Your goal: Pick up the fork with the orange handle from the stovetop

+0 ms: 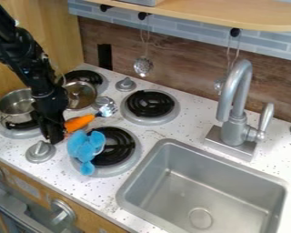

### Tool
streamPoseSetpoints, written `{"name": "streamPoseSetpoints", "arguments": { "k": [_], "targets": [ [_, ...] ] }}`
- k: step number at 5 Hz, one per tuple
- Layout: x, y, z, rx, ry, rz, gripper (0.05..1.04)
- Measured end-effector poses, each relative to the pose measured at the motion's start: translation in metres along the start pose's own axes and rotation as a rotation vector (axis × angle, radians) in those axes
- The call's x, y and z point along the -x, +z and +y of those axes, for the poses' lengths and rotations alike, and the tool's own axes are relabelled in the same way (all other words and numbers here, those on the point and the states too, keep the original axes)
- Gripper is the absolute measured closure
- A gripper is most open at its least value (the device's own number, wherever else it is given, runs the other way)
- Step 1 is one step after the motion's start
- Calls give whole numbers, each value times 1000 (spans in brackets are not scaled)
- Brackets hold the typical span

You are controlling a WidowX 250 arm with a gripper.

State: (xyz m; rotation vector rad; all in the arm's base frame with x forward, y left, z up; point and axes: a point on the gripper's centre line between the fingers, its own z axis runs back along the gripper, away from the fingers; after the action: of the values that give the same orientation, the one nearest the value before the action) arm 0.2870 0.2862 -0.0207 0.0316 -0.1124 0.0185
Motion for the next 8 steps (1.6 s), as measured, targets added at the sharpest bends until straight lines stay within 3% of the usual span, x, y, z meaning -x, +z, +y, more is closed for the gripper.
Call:
{"name": "streamPoseSetpoints", "arguments": {
  "k": [2, 3, 5, 6, 8],
  "targets": [
    [-2, 3, -8, 63, -24, -8, 681],
    [-4, 18, -23, 120, -68, -48, 702],
    [-3, 57, -48, 187, -173, -132, 714],
    [-5, 73, -55, 196, -205, -173, 714],
    [-7, 74, -56, 201, -202, -185, 714]
  ]
}}
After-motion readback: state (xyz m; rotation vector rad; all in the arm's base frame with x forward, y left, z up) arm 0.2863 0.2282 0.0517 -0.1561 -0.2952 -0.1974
